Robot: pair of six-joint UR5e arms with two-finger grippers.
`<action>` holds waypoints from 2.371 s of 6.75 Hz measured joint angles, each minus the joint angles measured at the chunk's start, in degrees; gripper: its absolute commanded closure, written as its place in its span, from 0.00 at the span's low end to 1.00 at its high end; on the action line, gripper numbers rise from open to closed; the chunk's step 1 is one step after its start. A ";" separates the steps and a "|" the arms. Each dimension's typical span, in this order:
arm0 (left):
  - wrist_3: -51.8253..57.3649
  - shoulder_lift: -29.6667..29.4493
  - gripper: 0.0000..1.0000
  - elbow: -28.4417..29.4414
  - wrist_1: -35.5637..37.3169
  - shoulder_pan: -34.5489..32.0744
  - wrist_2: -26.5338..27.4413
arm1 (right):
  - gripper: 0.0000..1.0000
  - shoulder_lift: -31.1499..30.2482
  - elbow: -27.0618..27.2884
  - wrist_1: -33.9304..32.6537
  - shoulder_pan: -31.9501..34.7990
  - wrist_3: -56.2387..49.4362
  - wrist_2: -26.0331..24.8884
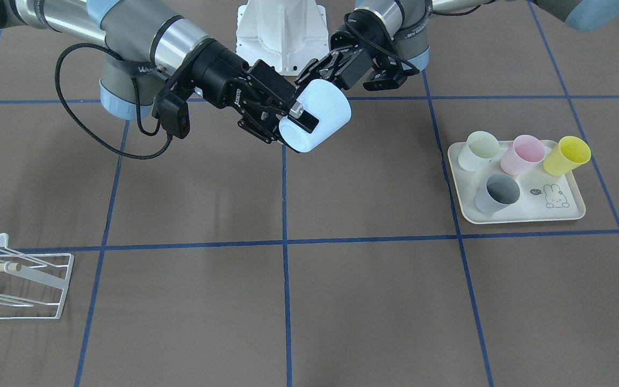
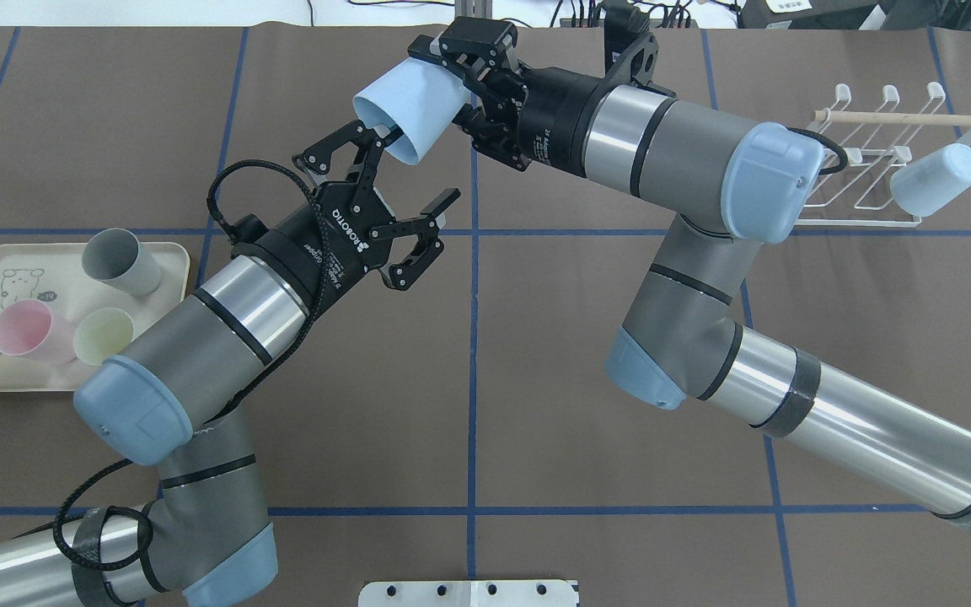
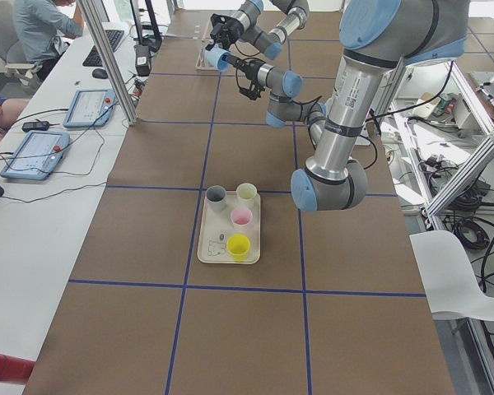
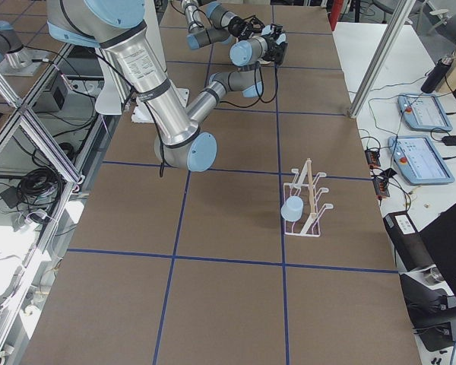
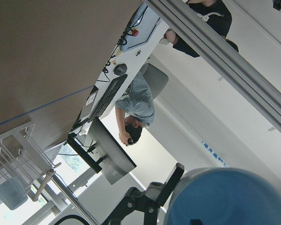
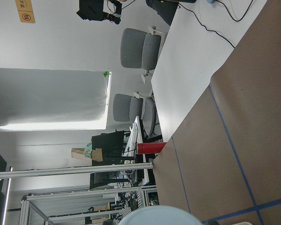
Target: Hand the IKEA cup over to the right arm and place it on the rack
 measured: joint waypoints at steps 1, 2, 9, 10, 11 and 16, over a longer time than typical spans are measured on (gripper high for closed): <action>0.17 0.21 0.00 0.01 -0.30 0.01 0.00 | 1.00 -0.05 0.00 0.09 0.24 -0.02 -0.01; 0.26 0.39 0.00 0.02 -0.67 -0.09 0.00 | 1.00 -0.24 -0.01 0.19 1.17 0.04 0.05; 25.32 11.27 0.00 -4.72 -0.39 -5.90 -9.12 | 1.00 -4.38 -13.88 -4.99 26.27 -26.45 13.68; 28.42 14.87 0.00 -5.57 0.65 -9.96 -15.01 | 1.00 -4.33 -14.61 -9.97 28.26 -36.51 13.73; 31.90 18.24 0.00 -6.24 1.83 -13.74 -20.54 | 1.00 -4.70 -14.86 -13.57 30.31 -44.66 13.64; 56.86 31.18 0.00 -9.22 9.65 -26.75 -35.64 | 1.00 -13.00 -12.92 -15.17 34.69 -66.55 -3.14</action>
